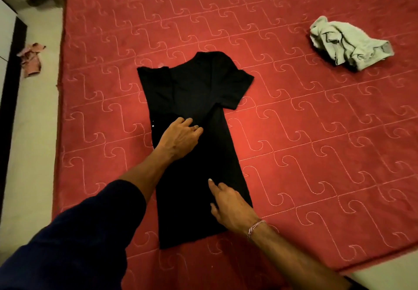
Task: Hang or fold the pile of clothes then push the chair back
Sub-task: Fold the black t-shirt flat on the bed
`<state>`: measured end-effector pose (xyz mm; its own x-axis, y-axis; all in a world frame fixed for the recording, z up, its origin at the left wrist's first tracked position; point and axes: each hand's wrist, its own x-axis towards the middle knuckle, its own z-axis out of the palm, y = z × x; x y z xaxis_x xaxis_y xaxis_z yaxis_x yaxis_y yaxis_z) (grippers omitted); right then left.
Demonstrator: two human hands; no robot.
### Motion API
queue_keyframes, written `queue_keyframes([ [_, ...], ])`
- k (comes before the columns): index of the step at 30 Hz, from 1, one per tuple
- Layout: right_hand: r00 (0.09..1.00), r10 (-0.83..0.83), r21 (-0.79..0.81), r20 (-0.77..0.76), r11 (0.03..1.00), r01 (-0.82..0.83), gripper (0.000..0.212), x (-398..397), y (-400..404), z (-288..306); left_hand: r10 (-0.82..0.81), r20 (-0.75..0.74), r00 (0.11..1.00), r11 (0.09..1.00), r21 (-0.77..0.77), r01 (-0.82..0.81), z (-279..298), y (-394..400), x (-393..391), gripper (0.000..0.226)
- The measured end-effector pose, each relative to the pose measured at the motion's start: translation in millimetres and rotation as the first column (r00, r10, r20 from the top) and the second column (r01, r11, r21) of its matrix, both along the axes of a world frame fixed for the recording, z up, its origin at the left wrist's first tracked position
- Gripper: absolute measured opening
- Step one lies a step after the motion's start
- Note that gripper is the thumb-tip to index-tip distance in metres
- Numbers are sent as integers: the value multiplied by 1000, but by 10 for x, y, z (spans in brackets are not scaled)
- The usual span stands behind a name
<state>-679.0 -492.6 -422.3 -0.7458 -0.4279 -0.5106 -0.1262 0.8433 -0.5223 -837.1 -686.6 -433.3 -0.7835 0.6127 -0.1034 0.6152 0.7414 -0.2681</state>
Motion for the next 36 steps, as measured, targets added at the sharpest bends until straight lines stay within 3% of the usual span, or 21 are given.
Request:
queue_keyframes([
  [3, 1000, -9, -36, -5, 999, 9, 69, 59, -98, -40, 47, -14, 999, 999, 24, -47, -32, -71, 87, 44],
  [8, 1000, 15, -7, -25, 1000, -16, 65, 160, -131, -97, 61, -100, 993, 995, 90, -52, -132, -155, 207, 34],
  [18, 976, -55, -127, -209, 991, 29, 41, 343, -112, -190, 211, 46, 976, 972, 100, -214, -164, -138, 305, 57],
  [25, 936, -289, -209, -200, 946, 247, 26, -72, -97, -131, 206, 67, 976, 948, 233, -216, -119, -69, 211, 42],
  [29, 868, -468, -271, -166, 868, 416, 18, -568, -97, -81, 178, 59, 982, 935, 301, -188, -11, 13, 7, 36],
  [33, 751, -659, -327, -46, 720, 612, 20, -1209, -83, -11, 193, 81, 978, 893, 398, -209, 78, 81, -274, 32],
  [36, 636, -769, -355, 67, 577, 735, 28, -1678, -27, -70, 280, 212, 936, 761, 546, -351, 86, 133, -472, 25],
])
